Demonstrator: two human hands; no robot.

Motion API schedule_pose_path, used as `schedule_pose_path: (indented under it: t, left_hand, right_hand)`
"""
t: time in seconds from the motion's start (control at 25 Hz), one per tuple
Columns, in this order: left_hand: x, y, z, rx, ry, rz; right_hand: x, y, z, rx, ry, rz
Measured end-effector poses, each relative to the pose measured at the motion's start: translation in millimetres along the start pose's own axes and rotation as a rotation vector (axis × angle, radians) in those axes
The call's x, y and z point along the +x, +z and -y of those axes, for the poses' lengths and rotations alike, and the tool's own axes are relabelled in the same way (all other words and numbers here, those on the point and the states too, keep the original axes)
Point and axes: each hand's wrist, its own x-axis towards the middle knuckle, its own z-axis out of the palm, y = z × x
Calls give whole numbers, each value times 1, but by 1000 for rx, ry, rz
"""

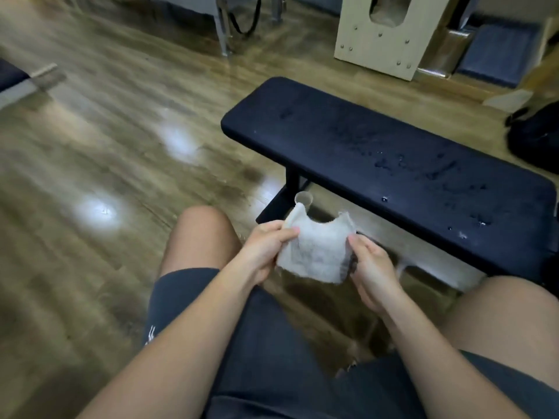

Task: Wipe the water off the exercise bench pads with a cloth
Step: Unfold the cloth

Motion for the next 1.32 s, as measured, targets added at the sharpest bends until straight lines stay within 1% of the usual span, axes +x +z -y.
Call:
schedule_pose_path:
  t: [0.04, 0.08, 0.12, 0.2, 0.28, 0.4, 0.48, 0.64, 0.72, 0.88, 1.0, 1.12, 1.2, 1.32]
  left_hand:
    - [-6, -1, 3, -1, 22, -31]
    - [-13, -2, 3, -59, 13, -43]
    - [-18, -1, 2, -136, -17, -34]
    - [-28, 1, -1, -173, -57, -10]
    - [-33, 5, -1, -75, -31, -24]
    - [-28, 11, 7, 65, 62, -42]
    - [-23, 14, 11, 82, 81, -47]
    - [4, 2, 19, 72, 52, -82]
    - [23, -8, 9, 46, 33, -80]
    - [59, -13, -28, 12, 124, -75]
    - [85, -12, -48, -6, 76, -102]
    - [102, -13, -72, 69, 123, -63]
    - [109, -25, -86, 91, 158, -49]
    - [116, -55, -104, 73, 144, -42]
  right_hand:
    - [-3, 1, -3, -10, 10, -30]
    - [-5, 1, -5, -9, 18, -42]
    - [-6, 3, -4, 2, 28, -32]
    - [-5, 5, -3, 5, 22, 22]
    - [-6, 5, -7, -65, 1, 32]
    - [-4, 5, -12, -174, -52, -52]
    - [-2, 9, -7, -228, -98, -85]
    - [10, 22, -12, -311, -108, -53]
    - [27, 34, -8, -344, -99, -59]
    - [66, 61, 12, -339, -150, -86]
    - [85, 72, 27, -299, -186, -119]
    - [102, 77, 37, -233, -206, -165]
    - [112, 88, 48, -207, -247, -173]
    - [119, 110, 63, -229, -307, -140]
